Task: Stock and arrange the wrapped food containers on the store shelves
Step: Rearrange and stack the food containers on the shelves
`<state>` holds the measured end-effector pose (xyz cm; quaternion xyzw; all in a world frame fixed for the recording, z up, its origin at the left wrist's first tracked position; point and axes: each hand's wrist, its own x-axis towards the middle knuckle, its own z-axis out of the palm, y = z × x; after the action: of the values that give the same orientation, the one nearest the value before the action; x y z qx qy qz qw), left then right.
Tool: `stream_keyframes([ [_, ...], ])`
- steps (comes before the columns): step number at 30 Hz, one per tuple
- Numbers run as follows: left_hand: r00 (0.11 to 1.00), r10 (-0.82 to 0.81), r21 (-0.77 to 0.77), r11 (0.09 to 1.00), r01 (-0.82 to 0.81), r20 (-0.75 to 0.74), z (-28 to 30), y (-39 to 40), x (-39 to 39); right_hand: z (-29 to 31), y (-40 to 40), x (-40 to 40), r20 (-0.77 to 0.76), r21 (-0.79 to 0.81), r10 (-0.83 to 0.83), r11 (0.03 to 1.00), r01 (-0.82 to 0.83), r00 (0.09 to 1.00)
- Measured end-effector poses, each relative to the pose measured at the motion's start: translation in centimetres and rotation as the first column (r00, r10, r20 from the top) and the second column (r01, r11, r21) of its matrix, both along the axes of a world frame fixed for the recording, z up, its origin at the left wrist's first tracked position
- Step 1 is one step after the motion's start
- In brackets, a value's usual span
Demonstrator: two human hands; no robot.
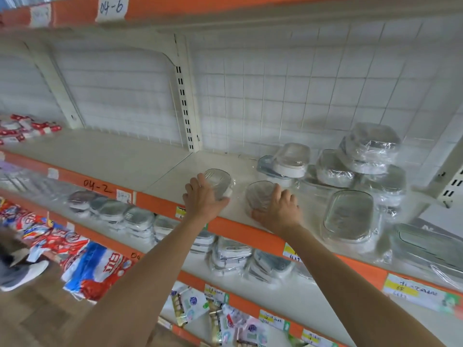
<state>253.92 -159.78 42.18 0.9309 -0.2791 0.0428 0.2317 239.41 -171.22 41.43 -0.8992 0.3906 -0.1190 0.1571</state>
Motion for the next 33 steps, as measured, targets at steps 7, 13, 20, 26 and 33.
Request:
stream_keyframes([
  [7, 0.958, -0.032, -0.223, 0.97, 0.099, 0.286, 1.6, 4.3, -3.1, -0.4, 3.1, -1.9, 0.358, -0.26, 0.068, 0.965, 0.03, 0.931],
  [13, 0.962, -0.112, -0.239, 0.955, 0.174, 0.25, 1.7, 10.1, -4.7, 0.6, 6.4, -5.3, 0.387, -0.459, 0.242, 0.888, -0.042, 0.89],
  [20, 0.917, -0.334, -0.004, 0.939, 0.343, 0.217, -4.3, 11.8, -8.5, -3.4, 10.2, -14.5, 0.271, -0.422, 0.343, 0.882, -0.21, 0.899],
  [26, 0.824, -0.532, 0.069, 0.845, 0.53, 0.193, -11.4, 10.0, -14.4, -11.0, 11.1, -22.6, 0.209, -0.248, 0.161, 0.963, -0.107, 0.965],
  [33, 0.727, -0.687, 0.346, 0.679, 0.648, -0.013, -20.9, 5.4, -18.2, -20.6, 7.9, -27.1, -0.176, -0.138, -0.144, 0.983, 0.121, 0.974],
])
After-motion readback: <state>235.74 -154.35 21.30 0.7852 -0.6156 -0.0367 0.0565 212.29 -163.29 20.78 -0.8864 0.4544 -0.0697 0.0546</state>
